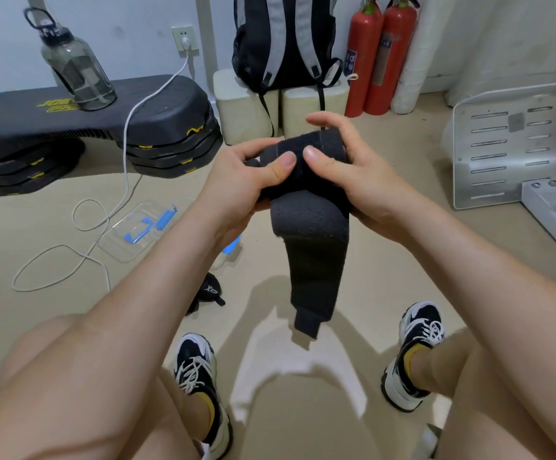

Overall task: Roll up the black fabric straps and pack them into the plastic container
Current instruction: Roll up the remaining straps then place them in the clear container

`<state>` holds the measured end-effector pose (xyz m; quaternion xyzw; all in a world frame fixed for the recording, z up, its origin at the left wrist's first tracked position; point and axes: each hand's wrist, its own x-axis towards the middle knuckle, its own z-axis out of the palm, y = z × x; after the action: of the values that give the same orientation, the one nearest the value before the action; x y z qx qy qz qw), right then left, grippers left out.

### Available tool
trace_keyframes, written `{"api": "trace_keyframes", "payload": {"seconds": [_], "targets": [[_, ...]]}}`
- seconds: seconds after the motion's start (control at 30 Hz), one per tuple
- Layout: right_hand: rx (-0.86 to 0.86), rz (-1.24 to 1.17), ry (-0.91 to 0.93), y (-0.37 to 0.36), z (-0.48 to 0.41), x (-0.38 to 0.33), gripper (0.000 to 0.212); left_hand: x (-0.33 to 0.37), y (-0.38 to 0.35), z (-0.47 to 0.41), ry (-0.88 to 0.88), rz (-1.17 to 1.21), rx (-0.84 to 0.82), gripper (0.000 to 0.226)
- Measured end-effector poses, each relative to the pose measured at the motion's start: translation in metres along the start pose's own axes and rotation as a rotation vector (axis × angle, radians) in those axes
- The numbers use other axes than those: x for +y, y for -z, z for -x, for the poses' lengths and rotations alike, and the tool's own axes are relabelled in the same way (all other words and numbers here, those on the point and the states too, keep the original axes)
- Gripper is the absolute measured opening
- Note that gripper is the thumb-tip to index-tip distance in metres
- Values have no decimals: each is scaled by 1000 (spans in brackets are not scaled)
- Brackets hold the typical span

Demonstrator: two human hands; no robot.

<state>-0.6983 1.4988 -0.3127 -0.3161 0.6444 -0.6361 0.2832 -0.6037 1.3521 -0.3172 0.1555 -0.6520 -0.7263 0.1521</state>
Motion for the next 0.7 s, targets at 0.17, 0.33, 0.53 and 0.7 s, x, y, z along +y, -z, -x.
{"api": "trace_keyframes", "payload": {"seconds": [0.17,0.33,0.53,0.7], "targets": [[-85,29,-247,6,2,-5,31,-5,-3,2,-74,-130,13,34],[9,-72,-143,9,0,-2,21,-5,0,1,-149,-181,-23,46],[18,-80,-78,10,0,-3,25,6,1,0,32,-116,-76,31],[-12,-217,-240,10,0,-1,29,4,-4,2,-43,-130,65,31]]}}
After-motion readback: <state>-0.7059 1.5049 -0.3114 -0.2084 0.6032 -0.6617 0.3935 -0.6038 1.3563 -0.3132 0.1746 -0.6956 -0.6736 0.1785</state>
